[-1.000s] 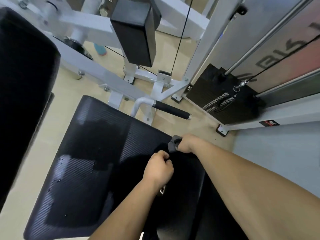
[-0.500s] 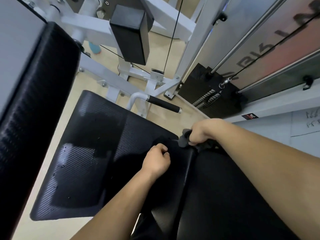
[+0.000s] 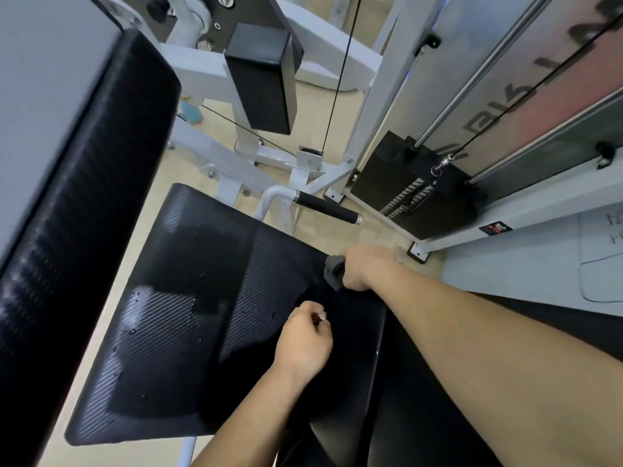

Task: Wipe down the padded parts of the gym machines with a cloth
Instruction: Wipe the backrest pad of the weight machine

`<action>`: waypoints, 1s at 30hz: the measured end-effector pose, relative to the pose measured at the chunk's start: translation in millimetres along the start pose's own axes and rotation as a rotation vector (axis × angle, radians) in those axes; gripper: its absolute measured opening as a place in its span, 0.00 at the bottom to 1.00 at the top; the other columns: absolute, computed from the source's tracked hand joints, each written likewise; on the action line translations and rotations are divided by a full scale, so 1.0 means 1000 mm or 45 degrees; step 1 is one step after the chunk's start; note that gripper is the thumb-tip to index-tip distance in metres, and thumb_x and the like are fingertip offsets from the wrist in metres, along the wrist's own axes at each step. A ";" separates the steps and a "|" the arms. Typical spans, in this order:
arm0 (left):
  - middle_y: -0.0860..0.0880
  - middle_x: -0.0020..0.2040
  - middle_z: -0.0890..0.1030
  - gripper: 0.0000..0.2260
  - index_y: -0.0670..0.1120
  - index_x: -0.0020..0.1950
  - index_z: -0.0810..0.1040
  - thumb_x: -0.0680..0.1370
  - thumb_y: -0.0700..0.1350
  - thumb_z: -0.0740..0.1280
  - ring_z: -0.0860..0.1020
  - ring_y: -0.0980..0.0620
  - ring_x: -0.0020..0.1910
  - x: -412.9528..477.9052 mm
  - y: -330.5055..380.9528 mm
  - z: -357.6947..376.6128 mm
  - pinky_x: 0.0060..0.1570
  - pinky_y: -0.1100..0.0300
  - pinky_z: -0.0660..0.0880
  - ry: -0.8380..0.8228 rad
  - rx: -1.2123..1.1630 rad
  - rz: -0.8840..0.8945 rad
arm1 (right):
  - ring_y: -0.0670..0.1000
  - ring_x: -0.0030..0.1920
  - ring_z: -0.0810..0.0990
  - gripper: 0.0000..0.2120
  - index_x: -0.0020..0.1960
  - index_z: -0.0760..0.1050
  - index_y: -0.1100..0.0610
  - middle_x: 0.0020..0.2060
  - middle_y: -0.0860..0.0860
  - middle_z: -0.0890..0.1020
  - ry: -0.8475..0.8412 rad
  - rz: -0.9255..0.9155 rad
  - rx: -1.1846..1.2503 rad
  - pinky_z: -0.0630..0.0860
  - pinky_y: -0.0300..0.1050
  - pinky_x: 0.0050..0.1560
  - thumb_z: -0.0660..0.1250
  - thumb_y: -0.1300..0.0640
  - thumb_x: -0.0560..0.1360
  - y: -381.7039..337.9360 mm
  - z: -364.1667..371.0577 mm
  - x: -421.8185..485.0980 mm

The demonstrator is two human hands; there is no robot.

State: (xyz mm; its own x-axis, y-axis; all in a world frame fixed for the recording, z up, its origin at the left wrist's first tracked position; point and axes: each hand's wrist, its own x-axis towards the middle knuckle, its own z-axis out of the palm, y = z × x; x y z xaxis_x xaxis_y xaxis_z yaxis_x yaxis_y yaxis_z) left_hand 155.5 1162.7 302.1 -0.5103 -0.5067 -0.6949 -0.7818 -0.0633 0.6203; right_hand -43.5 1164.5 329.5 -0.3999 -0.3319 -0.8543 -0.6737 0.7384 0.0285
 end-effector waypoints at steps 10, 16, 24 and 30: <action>0.55 0.69 0.76 0.45 0.56 0.79 0.64 0.64 0.46 0.77 0.77 0.58 0.67 -0.058 0.035 -0.023 0.68 0.57 0.75 0.006 -0.235 0.449 | 0.54 0.49 0.81 0.14 0.59 0.73 0.48 0.44 0.46 0.78 0.063 -0.404 0.049 0.80 0.50 0.53 0.68 0.51 0.73 -0.001 -0.001 -0.155; 0.50 0.44 0.87 0.19 0.54 0.51 0.84 0.62 0.43 0.77 0.85 0.49 0.45 -0.113 0.002 -0.029 0.48 0.41 0.83 0.048 -0.337 0.382 | 0.55 0.59 0.82 0.29 0.69 0.72 0.49 0.60 0.50 0.80 0.032 -0.430 0.323 0.81 0.53 0.59 0.71 0.54 0.68 0.016 0.018 -0.221; 0.49 0.43 0.82 0.09 0.50 0.43 0.78 0.65 0.48 0.71 0.82 0.51 0.41 -0.109 0.010 -0.029 0.41 0.55 0.81 0.646 -0.296 0.297 | 0.59 0.59 0.78 0.14 0.62 0.78 0.51 0.59 0.52 0.80 0.660 -0.109 -0.168 0.74 0.52 0.51 0.61 0.51 0.79 0.059 0.005 -0.221; 0.69 0.56 0.78 0.12 0.53 0.59 0.78 0.77 0.53 0.69 0.75 0.54 0.62 -0.108 0.018 0.022 0.63 0.59 0.72 -0.161 -0.029 0.533 | 0.59 0.55 0.82 0.10 0.54 0.79 0.53 0.51 0.52 0.82 0.644 0.065 -0.197 0.72 0.47 0.46 0.66 0.49 0.76 0.058 0.000 -0.178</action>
State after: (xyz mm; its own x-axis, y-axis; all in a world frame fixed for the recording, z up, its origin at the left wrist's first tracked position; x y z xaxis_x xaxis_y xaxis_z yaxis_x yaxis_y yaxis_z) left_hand 188.4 1235.1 380.0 -0.8223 -0.3837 -0.4203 -0.4912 0.1056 0.8646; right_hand -11.9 1266.3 482.9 -0.6586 -0.5678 -0.4938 -0.7141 0.6785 0.1722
